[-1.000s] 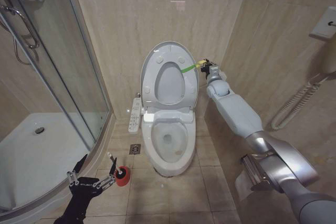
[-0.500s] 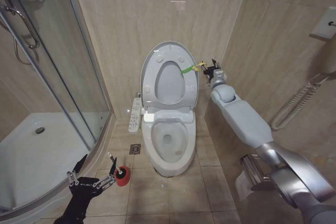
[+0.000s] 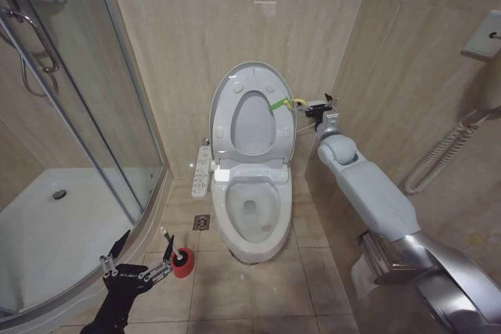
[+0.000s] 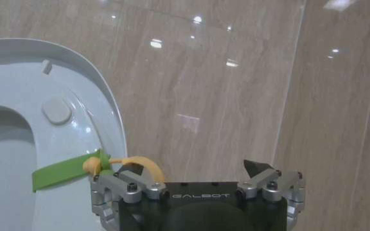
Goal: Open the toilet lid, clean the toilet bowl with a toilet brush, close the toilet lid, and flush.
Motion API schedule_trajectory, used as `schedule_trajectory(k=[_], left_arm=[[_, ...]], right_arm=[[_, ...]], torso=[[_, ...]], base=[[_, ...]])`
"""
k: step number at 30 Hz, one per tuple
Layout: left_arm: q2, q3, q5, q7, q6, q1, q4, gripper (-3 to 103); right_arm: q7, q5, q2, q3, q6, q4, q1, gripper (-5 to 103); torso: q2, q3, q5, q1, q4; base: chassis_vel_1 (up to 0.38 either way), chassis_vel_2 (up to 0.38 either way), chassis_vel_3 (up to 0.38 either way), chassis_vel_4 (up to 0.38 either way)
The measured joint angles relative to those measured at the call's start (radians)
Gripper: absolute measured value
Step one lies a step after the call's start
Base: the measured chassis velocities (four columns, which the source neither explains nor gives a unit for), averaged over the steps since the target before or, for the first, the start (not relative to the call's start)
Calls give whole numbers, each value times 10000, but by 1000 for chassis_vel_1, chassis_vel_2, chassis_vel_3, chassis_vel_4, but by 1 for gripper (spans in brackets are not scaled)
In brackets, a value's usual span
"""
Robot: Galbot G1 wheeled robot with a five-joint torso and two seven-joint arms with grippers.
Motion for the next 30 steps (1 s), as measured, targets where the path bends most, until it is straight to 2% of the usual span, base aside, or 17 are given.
schedule_trajectory(k=[11,17,27,30], left_arm=[[0,-1,0,0,0,0,0,100],[0,0,0,0,0,0,0,100],[0,0,0,0,0,0,0,100],[0,0,0,0,0,0,0,100]], right_arm=[[-38,175,-751,518,-121,1473,-1357,100],[-26,245,-905,927,-232,2256,-2166,100],[9,426,-1228,2149,-369,3850,-4032,100],[-1,427,-1228,2822,-357,4509,-5173,100]], torso=[[0,0,-1,0,-1],[0,0,0,0,-2],[0,1,0,0,-2],[0,0,0,0,-3]], base=[[0,0,0,0],[0,0,0,0],[0,0,0,0],[0,0,0,0]])
